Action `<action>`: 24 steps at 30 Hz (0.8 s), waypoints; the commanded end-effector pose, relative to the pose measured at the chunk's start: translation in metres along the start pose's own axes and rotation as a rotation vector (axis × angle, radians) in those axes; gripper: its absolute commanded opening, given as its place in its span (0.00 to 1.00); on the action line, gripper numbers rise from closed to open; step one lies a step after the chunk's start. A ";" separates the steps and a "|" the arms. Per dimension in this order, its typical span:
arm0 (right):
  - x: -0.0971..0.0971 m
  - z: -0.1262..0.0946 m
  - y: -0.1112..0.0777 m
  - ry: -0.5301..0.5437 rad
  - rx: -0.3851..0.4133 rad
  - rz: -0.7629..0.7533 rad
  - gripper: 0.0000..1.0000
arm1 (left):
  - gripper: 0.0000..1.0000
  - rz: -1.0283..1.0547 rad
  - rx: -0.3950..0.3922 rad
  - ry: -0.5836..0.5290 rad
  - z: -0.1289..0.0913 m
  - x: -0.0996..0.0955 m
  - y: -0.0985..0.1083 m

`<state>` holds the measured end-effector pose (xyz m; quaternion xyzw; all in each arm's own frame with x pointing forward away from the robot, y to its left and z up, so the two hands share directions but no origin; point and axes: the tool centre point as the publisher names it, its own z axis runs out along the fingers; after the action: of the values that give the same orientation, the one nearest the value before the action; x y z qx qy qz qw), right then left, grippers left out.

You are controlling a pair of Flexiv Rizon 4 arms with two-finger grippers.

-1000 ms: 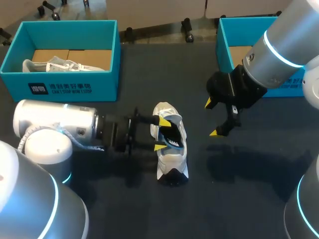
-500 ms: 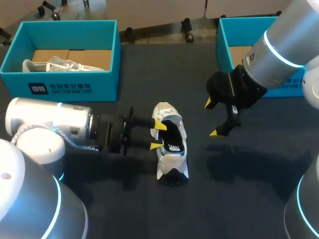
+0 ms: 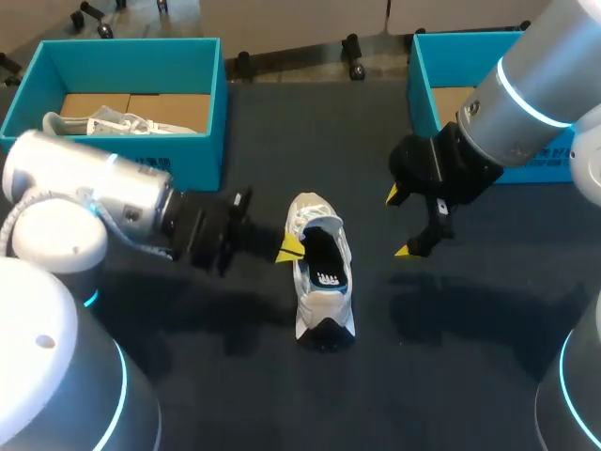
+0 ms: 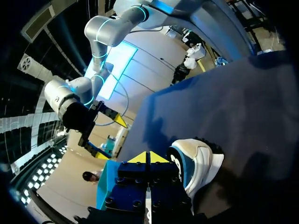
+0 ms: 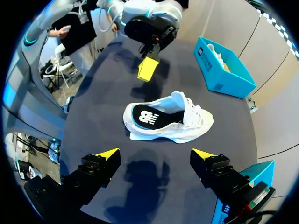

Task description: Take the shoe out of the shoebox, open the shoe tongue, remove and reinsert the insole, then place the shoe into the shoebox

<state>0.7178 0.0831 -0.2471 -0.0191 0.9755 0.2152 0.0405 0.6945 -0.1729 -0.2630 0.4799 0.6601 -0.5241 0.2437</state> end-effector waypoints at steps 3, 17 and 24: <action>0.000 0.001 0.000 0.000 -0.001 -0.001 1.00 | 0.00 0.013 0.039 0.156 -0.003 -0.008 0.008; 0.000 0.001 0.000 0.000 -0.001 -0.001 1.00 | 0.00 0.074 0.099 0.473 -0.010 -0.024 0.011; 0.000 0.001 0.000 0.000 -0.001 -0.001 1.00 | 0.00 0.073 0.119 0.555 -0.018 -0.046 0.003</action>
<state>0.7178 0.0831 -0.2471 -0.0190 0.9755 0.2152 0.0405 0.7151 -0.1737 -0.2293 0.5971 0.6448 -0.4639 0.1115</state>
